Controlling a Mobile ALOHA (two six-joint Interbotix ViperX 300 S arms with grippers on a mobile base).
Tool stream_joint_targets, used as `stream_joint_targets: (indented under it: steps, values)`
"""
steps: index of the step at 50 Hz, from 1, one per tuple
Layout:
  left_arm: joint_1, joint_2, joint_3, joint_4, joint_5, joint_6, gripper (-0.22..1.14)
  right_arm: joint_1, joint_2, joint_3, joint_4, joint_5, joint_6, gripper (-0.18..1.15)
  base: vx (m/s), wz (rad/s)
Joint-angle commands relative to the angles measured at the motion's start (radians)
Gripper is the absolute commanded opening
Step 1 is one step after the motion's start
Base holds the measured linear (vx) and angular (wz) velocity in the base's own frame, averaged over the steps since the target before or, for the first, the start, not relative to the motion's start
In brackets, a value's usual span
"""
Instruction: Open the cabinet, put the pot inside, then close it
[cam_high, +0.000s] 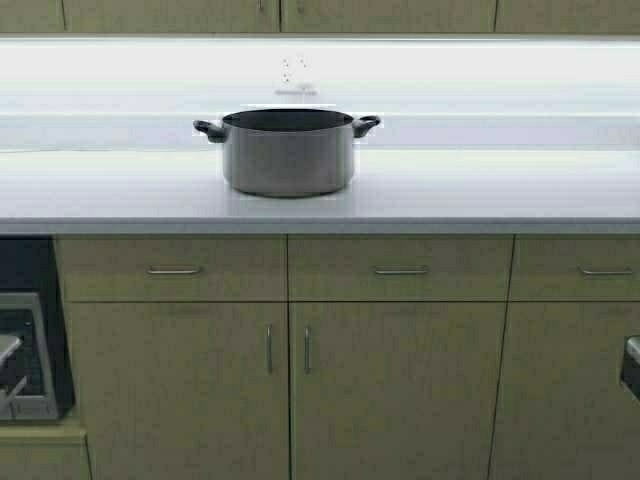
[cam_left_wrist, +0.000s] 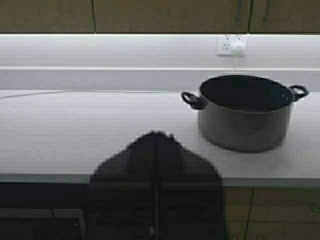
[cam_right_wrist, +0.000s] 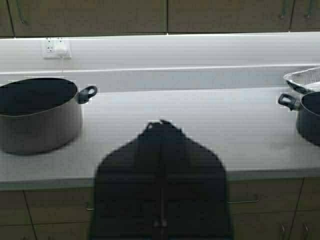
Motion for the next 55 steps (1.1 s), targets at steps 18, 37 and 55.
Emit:
stream_joint_targets:
  steps: [18, 37, 55]
  values:
    - [-0.011, -0.015, 0.021, 0.006, 0.003, -0.006, 0.03, 0.006, 0.023, -0.002, -0.002, 0.031, 0.003, 0.05, 0.20, 0.04]
    - [-0.011, 0.029, 0.025, 0.006, 0.002, 0.003, 0.03, 0.006, 0.029, -0.003, -0.002, 0.031, 0.006, 0.05, 0.33, 0.07]
    - [-0.011, 0.066, 0.021, 0.006, -0.012, -0.002, 0.03, 0.006, 0.063, -0.006, -0.002, 0.031, 0.028, 0.05, 0.37, 0.08]
